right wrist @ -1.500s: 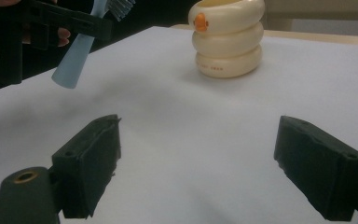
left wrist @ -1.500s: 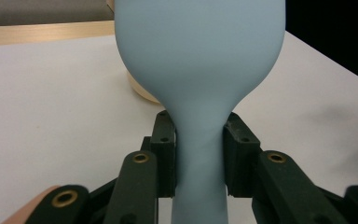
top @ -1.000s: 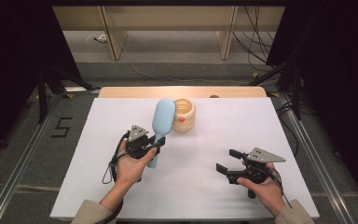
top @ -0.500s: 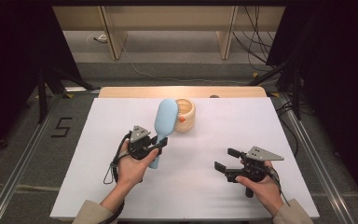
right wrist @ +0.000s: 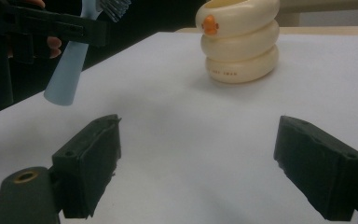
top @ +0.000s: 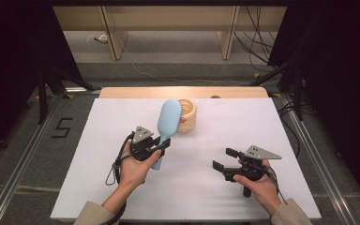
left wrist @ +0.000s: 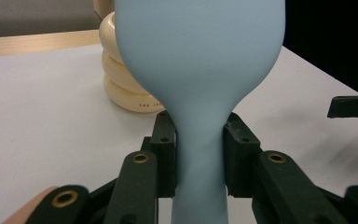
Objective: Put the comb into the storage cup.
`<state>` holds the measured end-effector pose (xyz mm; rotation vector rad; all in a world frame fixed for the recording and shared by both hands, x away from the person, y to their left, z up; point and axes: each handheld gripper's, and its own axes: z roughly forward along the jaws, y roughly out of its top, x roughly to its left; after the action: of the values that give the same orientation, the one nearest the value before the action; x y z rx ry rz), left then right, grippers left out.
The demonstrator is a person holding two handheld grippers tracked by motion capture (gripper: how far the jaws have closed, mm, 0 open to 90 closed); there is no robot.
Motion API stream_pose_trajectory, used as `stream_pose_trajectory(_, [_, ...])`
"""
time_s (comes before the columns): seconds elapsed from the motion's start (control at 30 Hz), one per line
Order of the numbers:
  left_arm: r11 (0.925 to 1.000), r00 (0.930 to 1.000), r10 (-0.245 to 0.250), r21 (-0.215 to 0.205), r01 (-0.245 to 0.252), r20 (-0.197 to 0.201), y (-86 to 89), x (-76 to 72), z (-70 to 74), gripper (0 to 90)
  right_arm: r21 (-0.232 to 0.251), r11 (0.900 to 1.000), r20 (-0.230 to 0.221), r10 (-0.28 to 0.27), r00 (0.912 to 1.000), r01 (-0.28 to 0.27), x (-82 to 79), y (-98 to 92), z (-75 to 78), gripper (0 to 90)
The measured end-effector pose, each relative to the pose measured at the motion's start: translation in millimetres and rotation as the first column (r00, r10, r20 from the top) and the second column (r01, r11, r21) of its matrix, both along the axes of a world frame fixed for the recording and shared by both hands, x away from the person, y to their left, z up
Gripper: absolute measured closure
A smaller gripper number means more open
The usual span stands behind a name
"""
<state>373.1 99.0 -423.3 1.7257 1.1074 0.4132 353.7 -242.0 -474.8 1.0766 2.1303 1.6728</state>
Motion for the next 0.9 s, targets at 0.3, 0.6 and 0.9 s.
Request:
stream_pose_trajectory(0.3, [1.0000, 1.0000, -0.001, 0.005, 0.001, 0.003, -0.3, -0.3, 0.4, 69.1, -0.003, 1.000, 0.001, 0.005, 1.0000, -0.005, 1.2, 3.7, -0.4, 15.7])
stream_pose_trajectory(0.6, [1.0000, 1.0000, 0.000, -0.001, 0.000, 0.006, -1.0, -0.4, 1.8, 69.1, 0.000, 1.000, -0.003, 0.003, 1.0000, -0.003, 2.1, 5.2, -0.6, 15.7])
stream_pose_trajectory(0.9, [1.0000, 0.9999, -0.008, -0.001, 0.008, 0.010, -3.9, -1.5, 2.5, 69.1, -0.001, 1.000, 0.002, 0.019, 0.9998, -0.019, 2.3, 13.2, -0.6, 15.7])
